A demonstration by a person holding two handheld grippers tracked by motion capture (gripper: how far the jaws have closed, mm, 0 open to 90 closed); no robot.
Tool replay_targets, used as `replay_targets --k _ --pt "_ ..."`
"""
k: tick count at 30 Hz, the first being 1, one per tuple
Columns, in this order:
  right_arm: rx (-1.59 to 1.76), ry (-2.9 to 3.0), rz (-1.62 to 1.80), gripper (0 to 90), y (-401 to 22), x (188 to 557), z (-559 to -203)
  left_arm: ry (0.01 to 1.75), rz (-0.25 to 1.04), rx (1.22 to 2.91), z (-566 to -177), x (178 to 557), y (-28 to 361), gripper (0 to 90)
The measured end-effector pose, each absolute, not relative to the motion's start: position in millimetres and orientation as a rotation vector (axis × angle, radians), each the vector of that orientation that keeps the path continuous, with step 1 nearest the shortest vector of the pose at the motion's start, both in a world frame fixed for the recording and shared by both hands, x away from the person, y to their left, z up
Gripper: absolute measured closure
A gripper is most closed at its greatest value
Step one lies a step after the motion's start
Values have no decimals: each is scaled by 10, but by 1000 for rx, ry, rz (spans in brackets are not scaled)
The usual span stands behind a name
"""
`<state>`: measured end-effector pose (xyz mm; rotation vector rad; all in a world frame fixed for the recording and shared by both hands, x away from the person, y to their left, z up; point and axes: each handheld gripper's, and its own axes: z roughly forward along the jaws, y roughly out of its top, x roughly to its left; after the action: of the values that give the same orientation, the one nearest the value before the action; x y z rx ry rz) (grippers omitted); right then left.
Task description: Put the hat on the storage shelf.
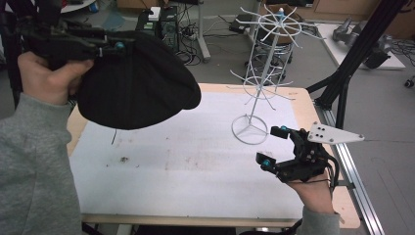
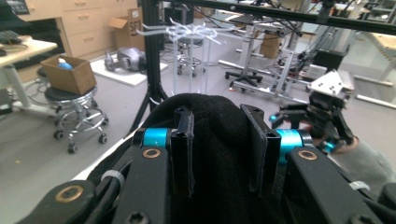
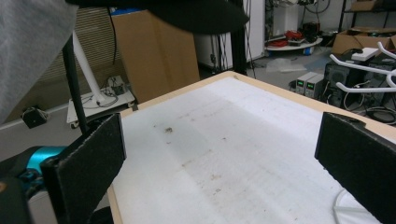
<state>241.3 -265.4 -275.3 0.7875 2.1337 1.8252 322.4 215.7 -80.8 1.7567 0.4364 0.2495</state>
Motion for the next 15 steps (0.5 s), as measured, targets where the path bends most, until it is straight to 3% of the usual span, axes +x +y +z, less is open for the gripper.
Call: replay_targets --k 15 --pt "811 2168 1807 8 -2666 2352 -2804 395 215 1789 -468 3684 1801 669"
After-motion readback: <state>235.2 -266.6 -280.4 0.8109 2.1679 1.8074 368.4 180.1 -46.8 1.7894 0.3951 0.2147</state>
